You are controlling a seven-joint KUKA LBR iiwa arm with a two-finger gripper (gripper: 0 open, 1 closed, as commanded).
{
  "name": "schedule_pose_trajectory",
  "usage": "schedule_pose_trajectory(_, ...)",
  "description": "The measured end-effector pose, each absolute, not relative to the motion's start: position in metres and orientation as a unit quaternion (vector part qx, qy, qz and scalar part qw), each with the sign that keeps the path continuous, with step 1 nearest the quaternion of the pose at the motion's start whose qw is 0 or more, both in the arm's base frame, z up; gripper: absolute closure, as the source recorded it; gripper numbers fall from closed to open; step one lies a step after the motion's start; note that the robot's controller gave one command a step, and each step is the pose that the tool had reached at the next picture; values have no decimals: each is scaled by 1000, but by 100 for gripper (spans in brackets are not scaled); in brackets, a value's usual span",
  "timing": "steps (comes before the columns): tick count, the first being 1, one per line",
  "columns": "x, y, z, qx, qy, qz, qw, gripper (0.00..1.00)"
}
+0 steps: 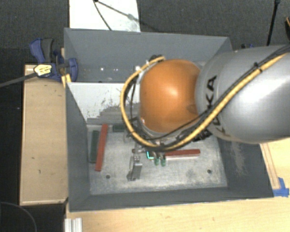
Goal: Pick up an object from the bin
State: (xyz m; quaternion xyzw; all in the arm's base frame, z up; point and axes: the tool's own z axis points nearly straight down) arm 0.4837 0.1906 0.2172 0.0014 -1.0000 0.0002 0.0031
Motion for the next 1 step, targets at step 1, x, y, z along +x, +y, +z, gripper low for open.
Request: schedule_pose_trajectory(1, 590, 93, 148, 51, -999, 1, -2, 0)
